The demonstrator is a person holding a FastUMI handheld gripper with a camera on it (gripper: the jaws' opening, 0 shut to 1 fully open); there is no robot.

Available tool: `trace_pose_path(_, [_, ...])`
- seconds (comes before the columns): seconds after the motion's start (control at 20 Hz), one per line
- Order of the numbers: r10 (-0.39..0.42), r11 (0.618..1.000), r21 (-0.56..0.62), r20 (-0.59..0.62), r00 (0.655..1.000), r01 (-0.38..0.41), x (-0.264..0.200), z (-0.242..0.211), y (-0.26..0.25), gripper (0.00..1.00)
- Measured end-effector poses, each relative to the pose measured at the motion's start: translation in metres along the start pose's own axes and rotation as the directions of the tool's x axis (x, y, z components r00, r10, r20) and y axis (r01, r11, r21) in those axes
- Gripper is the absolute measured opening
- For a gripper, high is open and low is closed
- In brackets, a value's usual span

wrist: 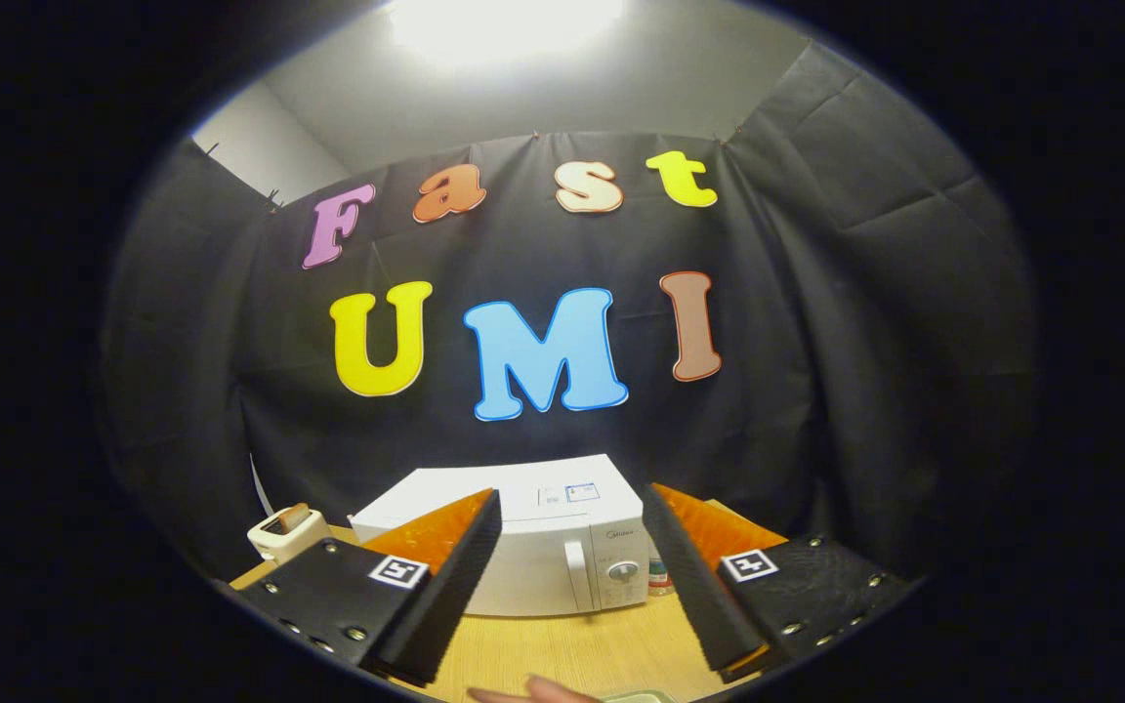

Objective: Open the microwave, put the food inside, and close the microwave door.

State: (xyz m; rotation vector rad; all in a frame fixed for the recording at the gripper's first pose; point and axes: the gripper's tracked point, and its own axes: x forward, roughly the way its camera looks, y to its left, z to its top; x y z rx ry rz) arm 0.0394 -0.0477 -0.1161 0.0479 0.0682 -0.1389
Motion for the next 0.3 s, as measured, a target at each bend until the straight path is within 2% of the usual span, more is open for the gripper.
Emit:
trace_pose_path(0.05, [0.015,1.000,-0.001,-0.018,1.000,-0.015,0.0004,-0.0028,0.0030,0.99])
trace_pose_path(0.3, [0.017,1.000,-0.003,-0.032,0.999,-0.017,0.0052,-0.0095,0.0009,0.99])
